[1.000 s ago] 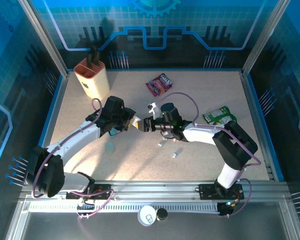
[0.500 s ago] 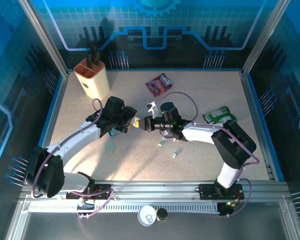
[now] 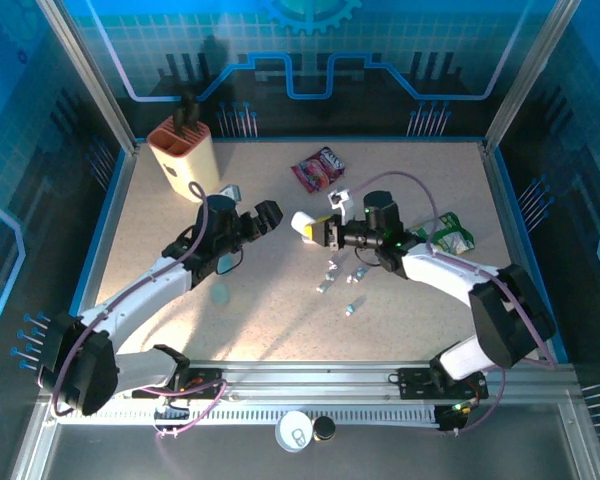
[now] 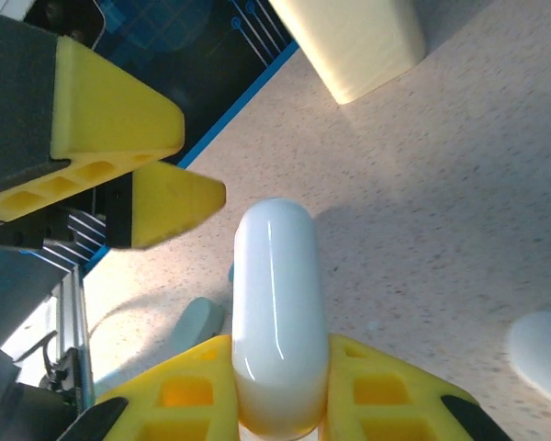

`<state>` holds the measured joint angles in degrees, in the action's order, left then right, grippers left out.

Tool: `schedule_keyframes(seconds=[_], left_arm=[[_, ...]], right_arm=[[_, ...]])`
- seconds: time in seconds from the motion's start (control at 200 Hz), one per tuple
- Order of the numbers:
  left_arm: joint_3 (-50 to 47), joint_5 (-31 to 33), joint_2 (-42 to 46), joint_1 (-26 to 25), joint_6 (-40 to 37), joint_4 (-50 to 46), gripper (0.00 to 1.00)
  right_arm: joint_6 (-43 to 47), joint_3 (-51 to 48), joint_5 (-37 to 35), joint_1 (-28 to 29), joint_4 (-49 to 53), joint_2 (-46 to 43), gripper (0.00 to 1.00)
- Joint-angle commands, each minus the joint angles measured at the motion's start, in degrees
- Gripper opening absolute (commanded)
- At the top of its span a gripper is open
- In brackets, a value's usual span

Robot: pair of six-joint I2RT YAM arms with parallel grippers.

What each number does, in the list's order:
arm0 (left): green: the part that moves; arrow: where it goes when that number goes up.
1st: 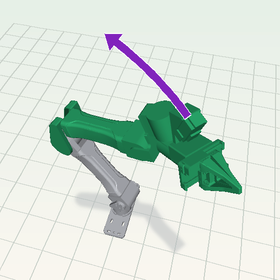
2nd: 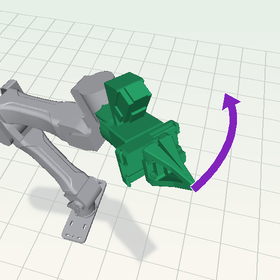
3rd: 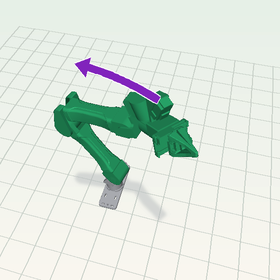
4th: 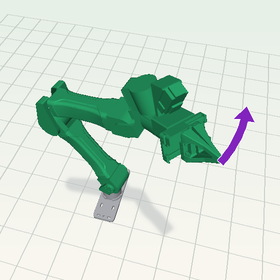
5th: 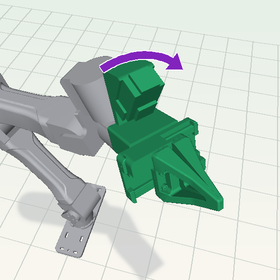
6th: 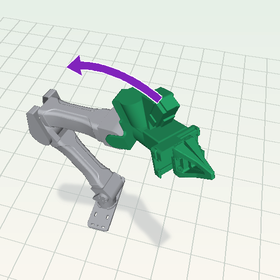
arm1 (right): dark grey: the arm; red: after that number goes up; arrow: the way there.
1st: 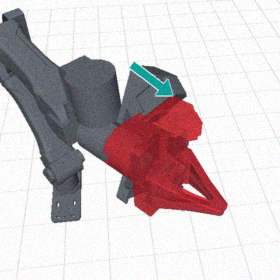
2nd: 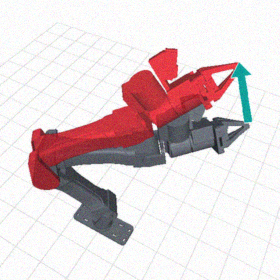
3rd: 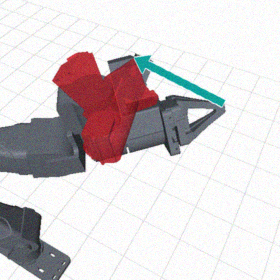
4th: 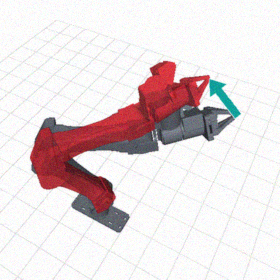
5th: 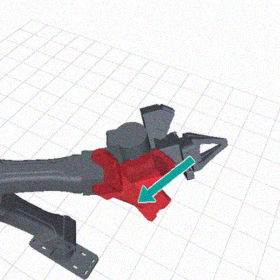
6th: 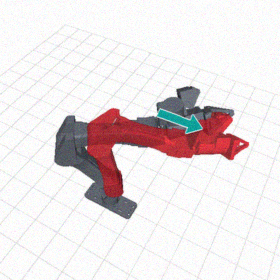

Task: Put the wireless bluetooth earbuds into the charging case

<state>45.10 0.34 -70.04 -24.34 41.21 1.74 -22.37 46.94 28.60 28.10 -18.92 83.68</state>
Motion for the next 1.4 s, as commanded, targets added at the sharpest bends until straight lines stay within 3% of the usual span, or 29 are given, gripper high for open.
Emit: schedule_keyframes(seconds=[0.0,0.09,0.31,0.425,0.63,0.785,0.915,1.026,1.396], left_arm=[[-3.11,-4.57,0.49,-0.09,-21.26,12.53,0.99],[-4.32,-12.59,-0.21,-0.09,-31.44,17.64,0.99],[-4.20,-28.08,-0.62,-0.06,-45.45,14.33,0.99],[-4.34,-35.32,-0.46,-0.16,-46.12,15.21,0.99],[-6.49,-47.01,-1.12,-0.18,-47.01,25.16,0.99],[-5.54,-54.89,-3.61,-0.13,-41.28,31.56,0.93],[-7.11,-58.10,-4.92,-0.47,-32.75,42.25,0.84],[-8.29,-58.70,-4.38,-1.03,-30.41,45.99,0.78],[-9.42,-56.70,0.27,-4.32,-35.97,39.15,0.50]], right_arm=[[9.74,1.01,4.48,-2.77,9.71,-4.20,0.13],[15.20,2.73,6.45,-4.32,16.38,-6.39,0.14],[25.27,8.89,10.45,-5.84,29.53,-8.51,0.13],[29.43,11.82,13.66,-5.98,34.50,-9.88,0.13],[34.31,15.94,18.48,-5.23,40.64,-12.61,0.09],[39.27,19.43,18.12,-2.35,47.18,-13.27,0.08],[40.12,19.80,18.19,-1.27,47.48,-13.04,0.08],[40.54,20.13,17.48,-0.21,47.11,-12.07,0.08],[40.73,19.67,15.37,1.94,46.64,-12.26,0.07]])
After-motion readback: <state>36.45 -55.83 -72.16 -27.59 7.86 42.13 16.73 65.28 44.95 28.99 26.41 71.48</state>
